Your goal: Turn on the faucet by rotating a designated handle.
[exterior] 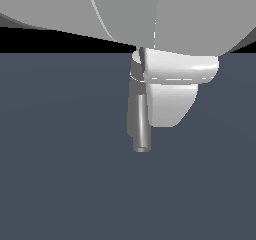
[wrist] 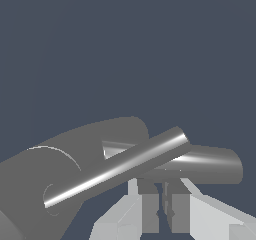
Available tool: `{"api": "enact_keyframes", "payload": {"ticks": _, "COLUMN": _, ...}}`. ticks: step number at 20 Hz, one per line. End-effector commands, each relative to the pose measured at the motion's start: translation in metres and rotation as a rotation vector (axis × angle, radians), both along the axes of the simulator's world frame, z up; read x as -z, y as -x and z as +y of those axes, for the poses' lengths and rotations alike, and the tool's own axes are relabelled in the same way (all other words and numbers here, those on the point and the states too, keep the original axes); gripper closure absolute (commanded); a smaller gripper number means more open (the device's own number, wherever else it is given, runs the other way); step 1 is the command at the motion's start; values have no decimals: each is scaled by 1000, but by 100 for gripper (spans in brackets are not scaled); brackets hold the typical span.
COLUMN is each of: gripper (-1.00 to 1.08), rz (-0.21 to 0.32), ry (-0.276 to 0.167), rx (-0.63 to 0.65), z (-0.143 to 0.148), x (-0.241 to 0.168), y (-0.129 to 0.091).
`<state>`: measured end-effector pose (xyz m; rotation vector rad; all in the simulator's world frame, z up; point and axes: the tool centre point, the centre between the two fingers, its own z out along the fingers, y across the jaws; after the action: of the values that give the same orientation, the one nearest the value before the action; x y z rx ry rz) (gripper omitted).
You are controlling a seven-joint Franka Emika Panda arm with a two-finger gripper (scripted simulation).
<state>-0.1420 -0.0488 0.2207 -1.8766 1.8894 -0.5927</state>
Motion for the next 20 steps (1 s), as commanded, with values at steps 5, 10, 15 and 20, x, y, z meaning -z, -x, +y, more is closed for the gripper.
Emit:
{"api": "enact_keyframes", "payload": {"ticks": 5, "gripper": 108, "rz": 1, "ry": -1, "rx": 6, "z": -12, "x": -4, "y": -6}}
{"api": "enact_keyframes", "payload": {"ticks": 10, "gripper": 108, "rz": 2, "ry": -2, "rx": 12, "z": -26, "x": -9, "y": -13}}
{"api": "enact_keyframes", "payload": {"ticks": 15, "gripper": 108, "rz": 4, "ry": -3, "rx": 19, "z": -40, "x": -14, "y": -19}}
{"api": "enact_keyframes", "payload": {"ticks": 20, "gripper": 108, "rz": 5, "ry": -4, "rx": 26, "z": -54, "x": -18, "y": -26}}
